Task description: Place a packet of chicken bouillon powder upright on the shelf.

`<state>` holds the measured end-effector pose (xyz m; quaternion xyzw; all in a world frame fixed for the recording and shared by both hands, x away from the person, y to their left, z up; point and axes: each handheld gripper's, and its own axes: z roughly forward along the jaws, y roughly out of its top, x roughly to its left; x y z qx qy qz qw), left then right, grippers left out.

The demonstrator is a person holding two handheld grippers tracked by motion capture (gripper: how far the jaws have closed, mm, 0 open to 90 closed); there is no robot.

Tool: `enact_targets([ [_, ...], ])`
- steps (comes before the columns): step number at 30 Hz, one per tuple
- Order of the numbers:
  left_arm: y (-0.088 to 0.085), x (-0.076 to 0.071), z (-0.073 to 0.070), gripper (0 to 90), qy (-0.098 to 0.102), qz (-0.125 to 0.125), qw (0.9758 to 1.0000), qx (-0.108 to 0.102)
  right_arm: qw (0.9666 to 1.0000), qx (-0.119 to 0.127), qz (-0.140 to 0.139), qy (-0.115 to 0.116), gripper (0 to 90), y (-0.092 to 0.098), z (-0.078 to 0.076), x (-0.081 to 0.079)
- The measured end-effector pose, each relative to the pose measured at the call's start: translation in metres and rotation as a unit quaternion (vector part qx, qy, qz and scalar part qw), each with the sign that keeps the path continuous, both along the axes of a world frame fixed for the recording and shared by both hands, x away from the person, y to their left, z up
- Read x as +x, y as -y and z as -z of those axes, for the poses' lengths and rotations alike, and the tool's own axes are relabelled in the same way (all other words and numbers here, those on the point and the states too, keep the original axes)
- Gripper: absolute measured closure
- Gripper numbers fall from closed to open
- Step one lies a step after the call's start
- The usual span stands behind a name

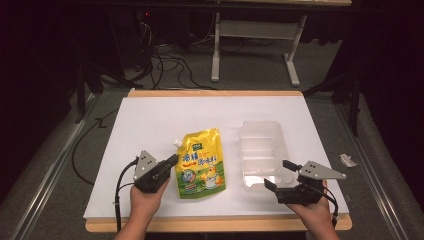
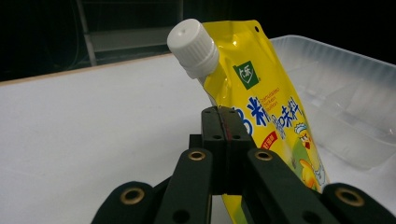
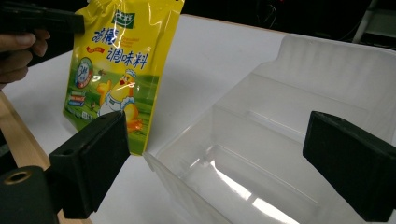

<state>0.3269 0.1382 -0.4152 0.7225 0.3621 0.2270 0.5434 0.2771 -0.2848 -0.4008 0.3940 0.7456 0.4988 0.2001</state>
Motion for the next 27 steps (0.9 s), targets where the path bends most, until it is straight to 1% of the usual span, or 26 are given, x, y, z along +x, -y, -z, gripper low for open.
enact_targets([
  [3, 0.005, -0.011, -0.004, 90.0, 0.024, -0.005, 0.9996, 0.013, 1.0, 0.008, -0.003, 0.003, 7.4, -0.001, -0.003, -0.002],
  [6, 0.009, -0.021, -0.006, 90.0, 0.042, -0.007, 0.999, 0.017, 0.9999, 0.01, -0.006, 0.003, 7.4, -0.002, -0.003, -0.003],
  [9, 0.012, -0.03, -0.009, 90.0, 0.061, -0.005, 0.9979, 0.022, 0.9996, 0.023, -0.013, -0.005, 7.4, -0.005, -0.005, -0.001],
  [10, 0.014, -0.033, -0.009, 90.0, 0.066, -0.006, 0.9976, 0.021, 0.9995, 0.025, -0.015, -0.004, 7.4, -0.007, -0.005, -0.001],
  [13, 0.017, -0.038, -0.011, 90.0, 0.069, -0.005, 0.9976, 0.004, 0.9992, 0.033, -0.023, -0.007, 7.4, -0.016, -0.008, 0.002],
  [15, 0.018, -0.04, -0.013, 90.0, 0.068, 0.0, 0.9977, -0.001, 0.9992, 0.029, -0.029, -0.005, 7.3, -0.023, -0.01, 0.003],
  [17, 0.018, -0.042, -0.013, 90.0, 0.071, 0.003, 0.9975, -0.001, 0.999, 0.026, -0.035, -0.004, 7.4, -0.032, -0.013, 0.006],
  [22, 0.017, -0.044, -0.014, 90.0, 0.071, 0.009, 0.9975, -0.003, 0.9979, 0.019, -0.061, -0.014, 7.1, -0.055, -0.019, 0.017],
  [25, 0.016, -0.044, -0.015, 90.0, 0.071, 0.02, 0.9973, -0.005, 0.9971, 0.013, -0.071, -0.022, 6.1, -0.072, -0.021, 0.027],
  [27, 0.016, -0.045, -0.015, 90.0, 0.072, 0.026, 0.9971, -0.004, 0.9969, 0.007, -0.07, -0.036, 4.9, -0.083, -0.022, 0.036],
])
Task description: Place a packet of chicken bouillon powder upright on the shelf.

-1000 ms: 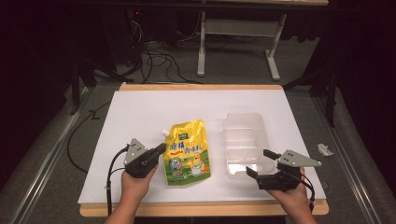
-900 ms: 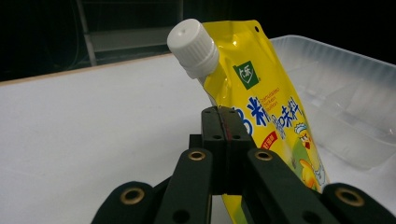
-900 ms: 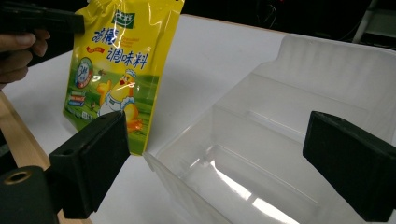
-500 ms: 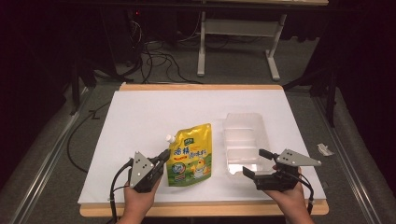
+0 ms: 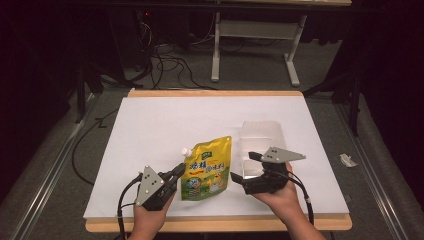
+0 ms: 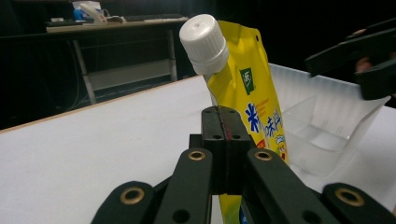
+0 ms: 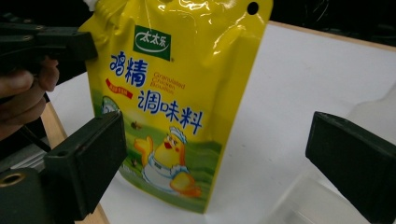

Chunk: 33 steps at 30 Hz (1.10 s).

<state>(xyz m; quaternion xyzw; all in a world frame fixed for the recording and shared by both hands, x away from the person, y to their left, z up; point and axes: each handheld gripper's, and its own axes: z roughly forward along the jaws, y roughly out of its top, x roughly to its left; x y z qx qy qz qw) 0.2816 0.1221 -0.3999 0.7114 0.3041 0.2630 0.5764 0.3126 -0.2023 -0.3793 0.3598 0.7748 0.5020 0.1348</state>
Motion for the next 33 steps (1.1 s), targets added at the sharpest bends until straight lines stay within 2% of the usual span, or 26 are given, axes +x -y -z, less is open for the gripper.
enact_targets([
  [3, 0.001, -0.002, -0.001, 90.0, 0.004, 0.008, 1.0, 0.001, 0.9999, -0.001, -0.005, -0.015, 4.7, -0.017, -0.001, 0.015],
  [7, 0.002, -0.004, -0.003, 90.0, 0.009, 0.03, 0.9995, 0.001, 0.9996, 0.009, -0.016, -0.02, 5.5, -0.027, 0.0, 0.023],
  [11, 0.001, -0.006, -0.004, 90.0, 0.015, 0.038, 0.9991, 0.007, 0.9993, 0.014, -0.021, -0.029, 7.7, -0.032, 0.003, 0.026],
  [13, 0.001, -0.007, -0.004, 90.0, 0.016, 0.041, 0.999, 0.007, 0.9986, 0.02, -0.032, -0.036, 12.3, -0.034, 0.006, 0.028],
  [17, 0.001, -0.006, -0.004, 90.0, 0.019, 0.042, 0.9989, 0.008, 0.9981, 0.022, -0.04, -0.041, 29.1, -0.038, 0.01, 0.027],
  [18, 0.001, -0.006, -0.004, 90.0, 0.018, 0.041, 0.999, 0.008, 0.9979, 0.029, -0.043, -0.04, 43.0, -0.037, 0.01, 0.027],
  [19, 0.001, -0.005, -0.004, 90.0, 0.016, 0.039, 0.999, 0.009, 0.9979, 0.029, -0.043, -0.04, 43.0, -0.037, 0.01, 0.027],
  [20, 0.0, -0.004, -0.004, 90.0, 0.015, 0.036, 0.9992, 0.01, 0.9963, 0.048, -0.057, -0.043, 53.5, -0.032, 0.012, 0.026],
  [21, 0.0, -0.002, -0.004, 90.0, 0.013, 0.033, 0.9993, 0.008, 0.9963, 0.048, -0.057, -0.043, 53.5, -0.032, 0.012, 0.026],
  [23, 0.0, 0.001, -0.003, 90.0, 0.009, 0.029, 0.9995, 0.008, 0.9952, 0.062, -0.067, -0.036, 63.1, -0.028, 0.013, 0.023],
  [24, 0.0, 0.003, -0.002, 90.0, 0.007, 0.027, 0.9996, 0.008, 0.9951, 0.059, -0.074, -0.027, 70.8, -0.026, 0.013, 0.02],
  [25, 0.0, 0.005, -0.002, 90.0, 0.006, 0.025, 0.9997, 0.007, 0.9951, 0.059, -0.074, -0.027, 70.8, -0.026, 0.013, 0.02],
  [29, -0.001, 0.013, 0.001, 90.0, -0.003, 0.016, 0.9998, 0.006, 0.9937, 0.064, -0.092, -0.007, 84.5, -0.026, 0.008, 0.011],
  [33, 0.0, 0.021, 0.003, 90.0, -0.004, 0.013, 0.9999, 0.006, 0.9931, 0.064, -0.098, 0.005, 86.9, -0.026, 0.005, 0.006],
])
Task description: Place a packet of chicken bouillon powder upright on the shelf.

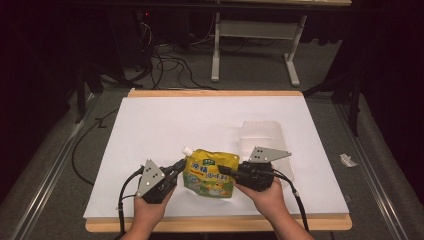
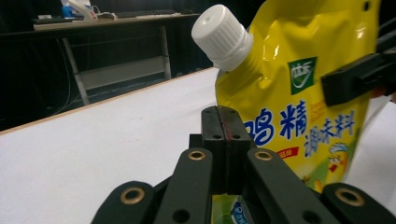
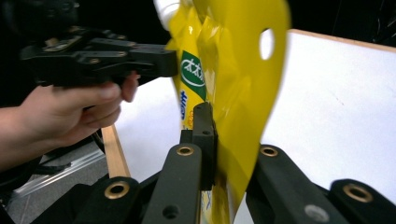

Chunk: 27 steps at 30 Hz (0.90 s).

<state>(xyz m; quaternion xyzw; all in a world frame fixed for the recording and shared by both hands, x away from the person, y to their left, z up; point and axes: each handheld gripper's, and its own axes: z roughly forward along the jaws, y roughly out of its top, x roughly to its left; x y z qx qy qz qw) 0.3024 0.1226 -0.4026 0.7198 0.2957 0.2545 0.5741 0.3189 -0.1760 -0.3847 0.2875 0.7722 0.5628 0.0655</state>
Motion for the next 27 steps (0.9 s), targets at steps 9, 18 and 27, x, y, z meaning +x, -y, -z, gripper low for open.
enact_targets([
  [9, 0.006, 0.009, 0.007, 90.0, -0.007, 0.0, 0.9999, 0.013, 0.9995, -0.017, 0.016, 0.023, 86.6, 0.0, 0.006, -0.005],
  [18, 0.0, 0.011, 0.012, 73.7, -0.044, 0.0, 0.999, -0.004, 0.9994, -0.02, 0.022, 0.016, 79.7, 0.001, 0.014, -0.007],
  [27, -0.035, 0.021, 0.021, 48.6, -0.076, -0.022, 0.9966, -0.023, 0.9988, -0.037, 0.032, 0.007, 81.0, -0.005, 0.021, -0.008],
])
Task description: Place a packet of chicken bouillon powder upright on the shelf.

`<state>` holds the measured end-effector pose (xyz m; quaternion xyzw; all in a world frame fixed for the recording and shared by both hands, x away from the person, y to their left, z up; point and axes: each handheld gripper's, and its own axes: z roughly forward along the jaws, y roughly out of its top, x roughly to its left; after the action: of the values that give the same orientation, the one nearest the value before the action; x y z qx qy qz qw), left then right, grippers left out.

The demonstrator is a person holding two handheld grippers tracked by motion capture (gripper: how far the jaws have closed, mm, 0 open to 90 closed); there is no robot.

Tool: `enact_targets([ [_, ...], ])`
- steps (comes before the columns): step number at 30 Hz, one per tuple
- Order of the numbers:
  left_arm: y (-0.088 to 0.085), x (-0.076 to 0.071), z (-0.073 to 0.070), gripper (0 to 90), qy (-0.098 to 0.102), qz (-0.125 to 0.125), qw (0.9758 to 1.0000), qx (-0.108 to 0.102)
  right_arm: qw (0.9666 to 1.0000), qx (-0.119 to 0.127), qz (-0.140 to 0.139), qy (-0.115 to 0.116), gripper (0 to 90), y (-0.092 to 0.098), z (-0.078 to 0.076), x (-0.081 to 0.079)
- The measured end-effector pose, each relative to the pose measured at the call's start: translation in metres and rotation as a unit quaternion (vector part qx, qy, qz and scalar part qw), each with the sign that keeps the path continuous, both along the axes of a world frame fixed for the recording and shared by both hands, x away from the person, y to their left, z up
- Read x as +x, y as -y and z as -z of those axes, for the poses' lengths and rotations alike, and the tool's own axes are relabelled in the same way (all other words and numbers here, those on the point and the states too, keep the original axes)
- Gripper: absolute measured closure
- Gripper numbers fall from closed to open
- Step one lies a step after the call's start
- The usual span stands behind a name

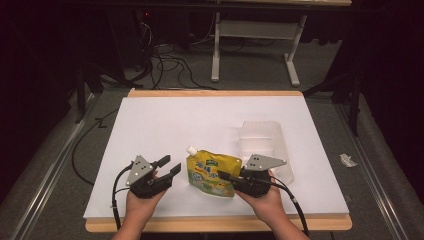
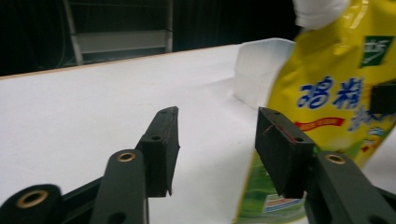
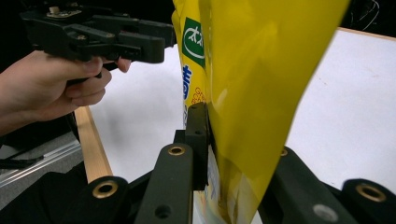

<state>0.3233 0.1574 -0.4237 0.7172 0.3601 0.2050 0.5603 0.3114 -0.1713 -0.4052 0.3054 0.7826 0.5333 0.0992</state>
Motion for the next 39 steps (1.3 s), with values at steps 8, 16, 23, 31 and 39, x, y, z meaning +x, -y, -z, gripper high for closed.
enact_targets([
  [8, -0.005, 0.007, 0.006, 38.0, -0.005, -0.039, 0.9985, 0.038, 1.0, -0.003, -0.005, -0.007, 79.6, -0.003, 0.004, 0.001],
  [16, -0.004, 0.009, 0.009, 36.7, -0.011, -0.042, 0.9974, 0.057, 0.9999, -0.004, -0.011, -0.01, 85.2, -0.004, 0.005, 0.0],
  [23, -0.004, 0.011, 0.01, 36.6, -0.015, -0.045, 0.9971, 0.059, 0.9999, -0.001, -0.011, -0.013, 89.0, -0.004, 0.005, 0.001],
  [31, -0.008, 0.012, 0.01, 36.6, -0.015, -0.051, 0.9971, 0.054, 0.9999, -0.001, -0.006, -0.01, 90.0, -0.006, 0.004, -0.001],
  [39, -0.007, 0.011, 0.01, 36.2, -0.014, -0.05, 0.9974, 0.049, 0.9999, 0.012, -0.005, -0.001, 90.0, -0.002, -0.002, -0.002],
])
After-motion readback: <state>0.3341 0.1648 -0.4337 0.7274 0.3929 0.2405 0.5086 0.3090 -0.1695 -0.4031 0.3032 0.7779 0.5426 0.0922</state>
